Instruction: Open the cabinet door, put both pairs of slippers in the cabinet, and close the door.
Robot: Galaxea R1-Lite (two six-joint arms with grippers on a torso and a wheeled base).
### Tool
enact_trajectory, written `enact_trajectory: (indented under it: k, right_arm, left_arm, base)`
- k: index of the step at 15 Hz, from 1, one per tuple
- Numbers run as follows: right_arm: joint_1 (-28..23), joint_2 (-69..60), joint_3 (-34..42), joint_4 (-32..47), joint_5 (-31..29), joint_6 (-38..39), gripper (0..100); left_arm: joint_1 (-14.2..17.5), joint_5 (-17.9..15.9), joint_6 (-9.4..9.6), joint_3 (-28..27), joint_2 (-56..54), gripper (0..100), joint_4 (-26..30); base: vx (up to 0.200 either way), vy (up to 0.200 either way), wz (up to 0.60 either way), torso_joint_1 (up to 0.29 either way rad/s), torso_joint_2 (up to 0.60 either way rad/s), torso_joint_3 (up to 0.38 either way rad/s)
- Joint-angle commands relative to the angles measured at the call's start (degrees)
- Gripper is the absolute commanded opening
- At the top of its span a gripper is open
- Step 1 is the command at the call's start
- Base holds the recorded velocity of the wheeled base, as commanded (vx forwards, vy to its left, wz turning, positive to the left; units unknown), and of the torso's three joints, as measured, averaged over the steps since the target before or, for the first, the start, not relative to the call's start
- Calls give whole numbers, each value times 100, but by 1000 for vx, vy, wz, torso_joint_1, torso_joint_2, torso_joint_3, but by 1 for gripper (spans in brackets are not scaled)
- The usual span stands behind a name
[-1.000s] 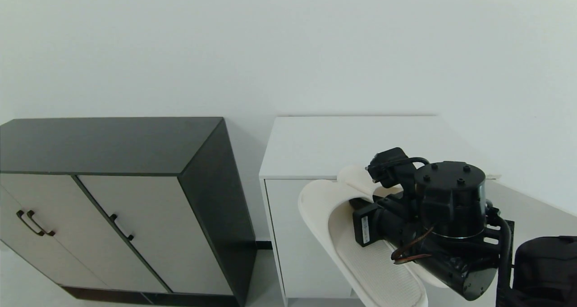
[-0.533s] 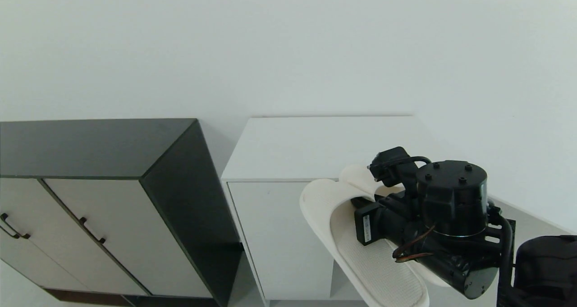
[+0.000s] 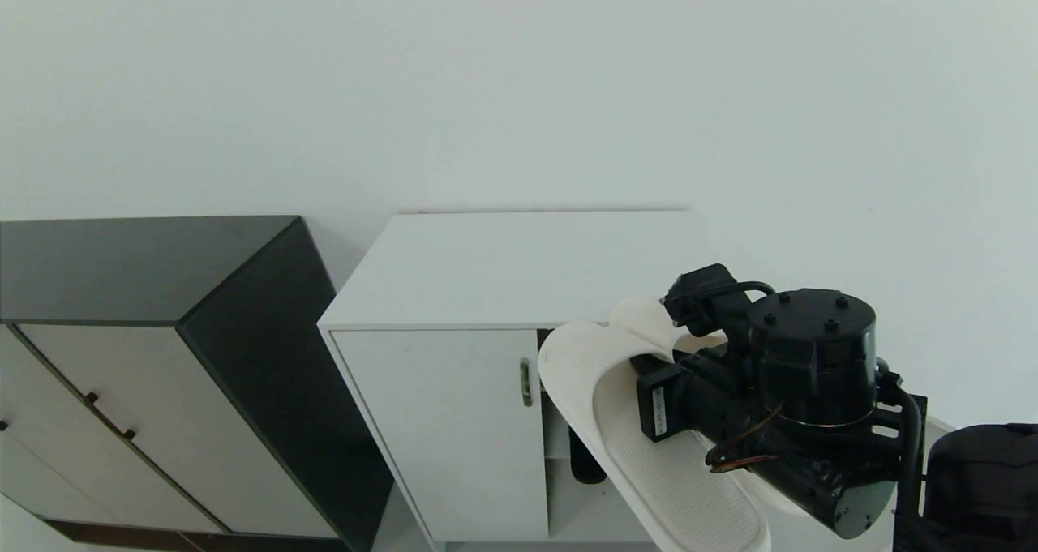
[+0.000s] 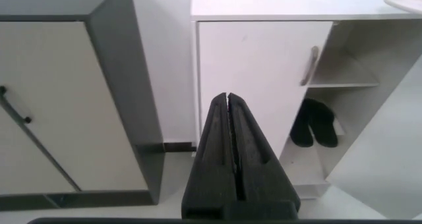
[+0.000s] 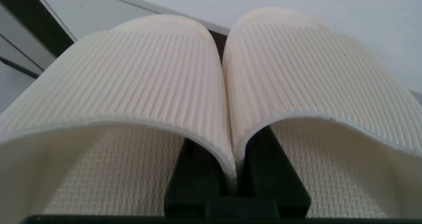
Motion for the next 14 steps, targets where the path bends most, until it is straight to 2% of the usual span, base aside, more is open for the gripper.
enact_trajectory:
  k: [1,5,14]
  right_arm:
    - [-7,-27,33,-7,-3,0,0]
    - [-16,-27,279,-385,6,-255,0]
    - [108,-220,482,-385,6,-370,0]
  left_arm:
    - [1,1,-1,0,-1,0,0]
    - [1,1,-1,0,-1,0,0]
    - [1,10,-10,0,-1,0,0]
  base:
    - [0,0,0,0,0,0]
    - [0,0,0,0,0,0]
    - [0,0,0,0,0,0]
